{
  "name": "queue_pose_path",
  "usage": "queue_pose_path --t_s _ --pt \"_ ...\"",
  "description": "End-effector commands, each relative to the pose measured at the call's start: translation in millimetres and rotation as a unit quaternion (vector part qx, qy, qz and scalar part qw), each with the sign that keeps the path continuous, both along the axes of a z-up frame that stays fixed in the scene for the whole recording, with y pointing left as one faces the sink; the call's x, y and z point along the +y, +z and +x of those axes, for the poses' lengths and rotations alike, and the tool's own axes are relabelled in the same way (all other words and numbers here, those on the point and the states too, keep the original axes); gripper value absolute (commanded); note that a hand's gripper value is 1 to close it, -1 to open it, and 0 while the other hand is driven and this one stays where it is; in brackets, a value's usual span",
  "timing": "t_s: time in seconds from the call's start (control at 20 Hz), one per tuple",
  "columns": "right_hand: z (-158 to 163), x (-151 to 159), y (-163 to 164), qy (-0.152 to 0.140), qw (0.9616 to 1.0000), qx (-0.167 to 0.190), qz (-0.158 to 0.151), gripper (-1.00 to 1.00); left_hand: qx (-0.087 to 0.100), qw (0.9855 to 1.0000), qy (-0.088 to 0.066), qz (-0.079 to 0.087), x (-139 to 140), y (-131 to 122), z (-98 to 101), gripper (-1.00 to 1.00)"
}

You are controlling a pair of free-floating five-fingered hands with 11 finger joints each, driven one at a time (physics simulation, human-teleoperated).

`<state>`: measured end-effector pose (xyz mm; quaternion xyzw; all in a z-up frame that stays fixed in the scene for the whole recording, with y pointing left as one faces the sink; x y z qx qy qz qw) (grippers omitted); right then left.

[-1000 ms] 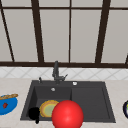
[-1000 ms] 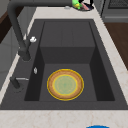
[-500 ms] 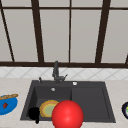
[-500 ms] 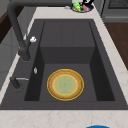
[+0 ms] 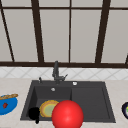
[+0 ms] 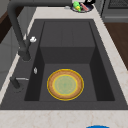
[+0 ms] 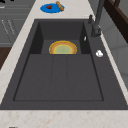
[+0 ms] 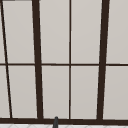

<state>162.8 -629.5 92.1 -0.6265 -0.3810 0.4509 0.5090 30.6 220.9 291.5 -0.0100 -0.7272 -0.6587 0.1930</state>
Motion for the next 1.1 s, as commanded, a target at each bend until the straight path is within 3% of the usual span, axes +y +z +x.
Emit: queue_pose_path --t_s 0.0,0.2,0.25,0.3,0.35,0.45,0.85,1.05 --pt "0 3 4 -0.033 0.999 -0.021 -0.023 1.0 0.0 1.0 0.0 0.0 0 0 0.0 0.0" --pt "7 1 13 -0.035 0.9993 -0.011 -0.01 1.0 0.0 1.0 0.0 0.0 0 0 0.0 0.0" --pt "13 1 16 -0.016 0.9998 0.007 -0.008 1.0 0.0 1.0 0.0 0.0 0 0 0.0 0.0" --pt "14 -2 16 -0.015 0.9998 0.01 -0.002 1.0 0.0 1.0 0.0 0.0 0 0 0.0 0.0" --pt "20 -3 15 -0.016 0.9997 0.018 -0.002 -1.0 0.0 1.0 0.0 0.0 0 0 0.0 0.0" --pt "29 -8 15 -0.012 0.9991 0.037 0.013 -1.0 0.0 1.0 0.0 0.0 0 0 0.0 0.0" --pt "52 -24 2 -0.017 0.9961 0.087 0.0 -1.0 0.0 1.0 0.0 0.0 0 0 0.0 0.0" --pt "58 -24 15 -0.018 0.9943 0.105 0.01 -1.0 0.0 1.0 0.0 0.0 0 0 0.0 0.0"
